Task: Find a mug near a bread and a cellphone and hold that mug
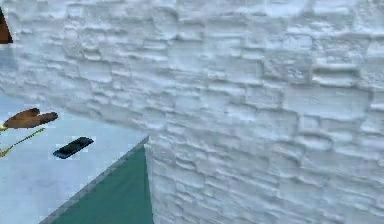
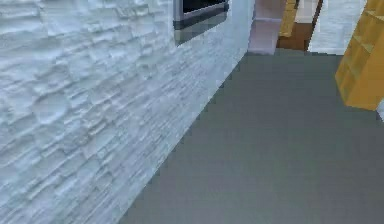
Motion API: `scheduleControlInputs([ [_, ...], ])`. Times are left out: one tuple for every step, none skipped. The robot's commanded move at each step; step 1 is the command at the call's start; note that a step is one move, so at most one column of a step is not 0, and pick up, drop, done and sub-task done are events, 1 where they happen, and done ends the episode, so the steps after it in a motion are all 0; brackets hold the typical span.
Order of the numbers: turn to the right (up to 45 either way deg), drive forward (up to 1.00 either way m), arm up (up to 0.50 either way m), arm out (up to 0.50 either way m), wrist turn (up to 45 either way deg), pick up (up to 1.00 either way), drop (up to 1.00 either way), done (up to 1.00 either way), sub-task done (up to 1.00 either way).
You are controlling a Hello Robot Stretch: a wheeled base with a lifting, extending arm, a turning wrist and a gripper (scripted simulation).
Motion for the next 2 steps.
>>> scheduleControlInputs([
  [-45.0,0.0,0.0,0.0,0.0,0.0,0.0,0.0,0.0],
  [-45.0,0.0,0.0,0.0,0.0,0.0,0.0,0.0,0.0],
])
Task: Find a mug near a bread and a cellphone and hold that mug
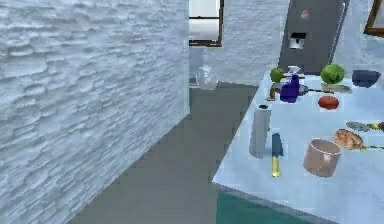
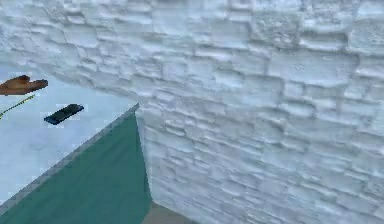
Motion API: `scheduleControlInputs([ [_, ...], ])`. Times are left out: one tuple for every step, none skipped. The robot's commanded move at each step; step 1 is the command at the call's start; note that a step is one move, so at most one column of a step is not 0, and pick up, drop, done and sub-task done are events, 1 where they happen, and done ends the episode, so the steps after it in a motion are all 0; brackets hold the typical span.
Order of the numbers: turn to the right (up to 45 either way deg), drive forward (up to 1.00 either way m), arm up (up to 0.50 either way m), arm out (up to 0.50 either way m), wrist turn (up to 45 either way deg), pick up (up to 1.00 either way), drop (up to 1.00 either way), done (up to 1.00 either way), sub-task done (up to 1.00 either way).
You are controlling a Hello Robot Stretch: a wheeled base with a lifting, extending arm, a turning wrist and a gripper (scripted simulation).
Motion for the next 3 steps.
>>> scheduleControlInputs([
  [-45.0,0.0,0.0,0.0,0.0,0.0,0.0,0.0,0.0],
  [0.0,0.0,0.5,0.0,0.0,0.0,0.0,0.0,0.0],
  [0.0,0.0,0.38,0.0,0.0,0.0,0.0,0.0,0.0],
])
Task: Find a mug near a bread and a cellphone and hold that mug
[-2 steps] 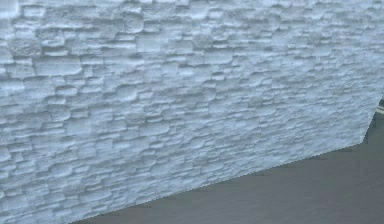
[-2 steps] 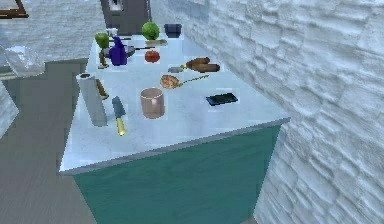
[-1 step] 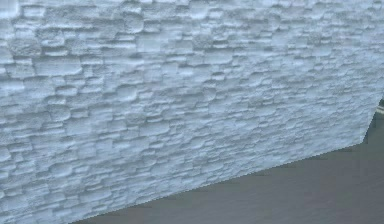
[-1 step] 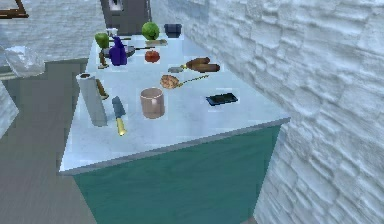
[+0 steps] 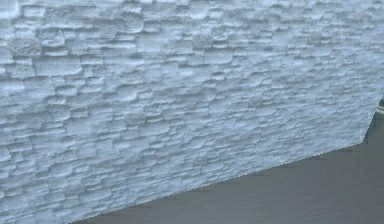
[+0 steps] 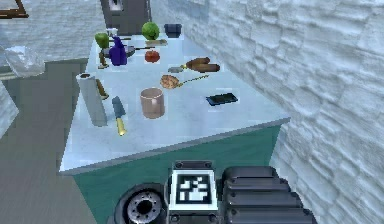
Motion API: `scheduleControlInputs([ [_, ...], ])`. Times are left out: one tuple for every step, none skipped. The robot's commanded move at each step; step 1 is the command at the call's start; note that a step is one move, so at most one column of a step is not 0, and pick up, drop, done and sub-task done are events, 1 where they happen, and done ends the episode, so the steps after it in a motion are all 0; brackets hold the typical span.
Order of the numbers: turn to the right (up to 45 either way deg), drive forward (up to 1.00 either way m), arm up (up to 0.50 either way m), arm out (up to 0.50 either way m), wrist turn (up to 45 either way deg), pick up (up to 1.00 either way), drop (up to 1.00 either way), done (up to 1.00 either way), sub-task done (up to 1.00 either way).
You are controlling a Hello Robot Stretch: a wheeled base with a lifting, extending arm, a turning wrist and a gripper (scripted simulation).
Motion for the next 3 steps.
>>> scheduleControlInputs([
  [0.0,0.0,0.0,0.44,0.0,0.0,0.0,0.0,0.0],
  [0.0,0.0,0.0,0.0,45.0,0.0,0.0,0.0,0.0],
  [0.0,0.0,0.0,0.0,45.0,0.0,0.0,0.0,0.0],
])
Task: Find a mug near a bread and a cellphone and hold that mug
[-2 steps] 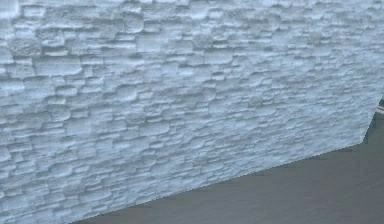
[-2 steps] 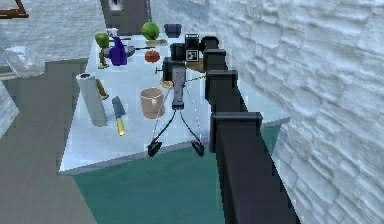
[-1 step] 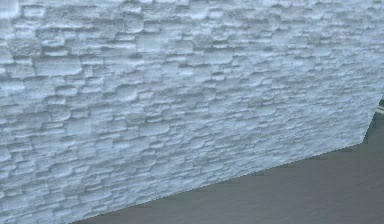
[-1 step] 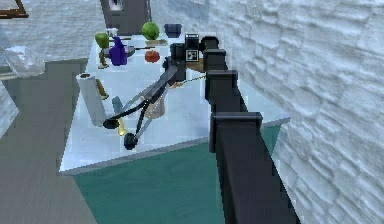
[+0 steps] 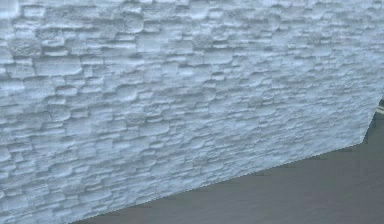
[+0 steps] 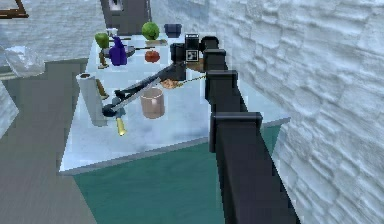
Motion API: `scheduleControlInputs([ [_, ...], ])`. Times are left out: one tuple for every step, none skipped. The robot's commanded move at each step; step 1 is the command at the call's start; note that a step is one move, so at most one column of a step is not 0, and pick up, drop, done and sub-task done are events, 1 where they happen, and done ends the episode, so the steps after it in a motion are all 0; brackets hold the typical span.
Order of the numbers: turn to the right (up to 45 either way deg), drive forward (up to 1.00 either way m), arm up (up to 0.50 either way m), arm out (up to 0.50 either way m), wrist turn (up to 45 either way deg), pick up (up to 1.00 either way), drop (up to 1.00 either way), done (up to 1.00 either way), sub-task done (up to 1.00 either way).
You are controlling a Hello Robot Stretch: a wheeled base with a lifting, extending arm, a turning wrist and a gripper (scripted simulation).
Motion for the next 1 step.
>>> scheduleControlInputs([
  [0.0,0.0,0.0,0.0,45.0,0.0,0.0,0.0,0.0],
])
